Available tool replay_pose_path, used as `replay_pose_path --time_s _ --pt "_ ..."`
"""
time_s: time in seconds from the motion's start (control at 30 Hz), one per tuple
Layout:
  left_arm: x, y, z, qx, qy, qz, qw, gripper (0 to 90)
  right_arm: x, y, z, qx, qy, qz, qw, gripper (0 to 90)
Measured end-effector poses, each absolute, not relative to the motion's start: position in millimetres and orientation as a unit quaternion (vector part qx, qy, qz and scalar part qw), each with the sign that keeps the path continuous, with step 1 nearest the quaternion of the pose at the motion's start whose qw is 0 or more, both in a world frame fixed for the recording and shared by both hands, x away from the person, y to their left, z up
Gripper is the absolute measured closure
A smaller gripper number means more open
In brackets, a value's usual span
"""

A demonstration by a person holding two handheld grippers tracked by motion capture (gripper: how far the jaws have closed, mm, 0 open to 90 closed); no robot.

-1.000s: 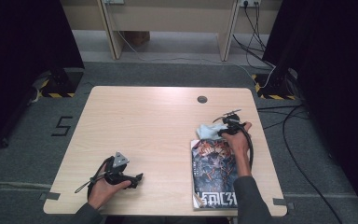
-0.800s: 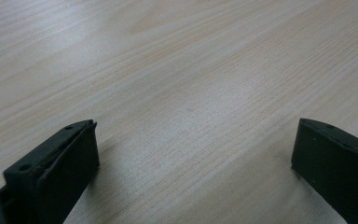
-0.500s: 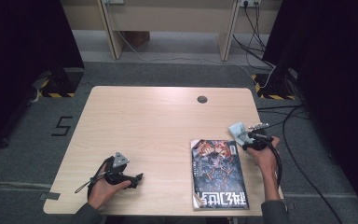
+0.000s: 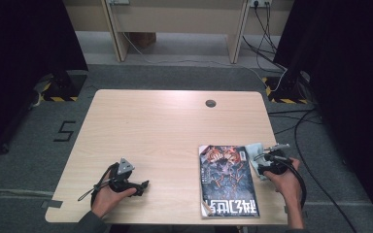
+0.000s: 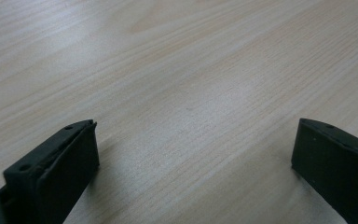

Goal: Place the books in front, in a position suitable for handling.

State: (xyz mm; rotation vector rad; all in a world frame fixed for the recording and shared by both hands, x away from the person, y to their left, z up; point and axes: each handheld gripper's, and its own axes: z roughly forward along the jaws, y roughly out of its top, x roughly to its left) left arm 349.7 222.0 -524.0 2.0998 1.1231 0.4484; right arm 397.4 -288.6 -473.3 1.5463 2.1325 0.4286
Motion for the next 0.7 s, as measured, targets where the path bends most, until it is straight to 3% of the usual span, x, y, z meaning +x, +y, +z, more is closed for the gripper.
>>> replay_pose_path --time_s 0.07,0.13,0.27,0.37,0.7 --pt "349.7 222.0 -524.1 0.811 0.434 0.173 0.353 0.0 398.0 -293.3 -463.8 0.564 0.754 0.201 0.269 34.7" --pt "349.6 222.1 -524.0 0.812 0.432 0.173 0.352 0.0 399.2 -292.9 -463.3 0.565 0.749 0.215 0.273 35.4" --pt "349.1 222.0 -524.3 0.812 0.431 0.173 0.354 0.0 408.7 -283.9 -472.1 0.548 0.766 0.219 0.256 38.4" --pt "349.3 222.1 -524.3 0.812 0.431 0.172 0.354 0.0 412.3 -276.3 -483.4 0.531 0.793 0.192 0.227 46.3" --pt "349.0 222.1 -524.3 0.812 0.431 0.172 0.354 0.0 391.2 -287.5 -485.3 0.553 0.787 0.198 0.188 46.9"
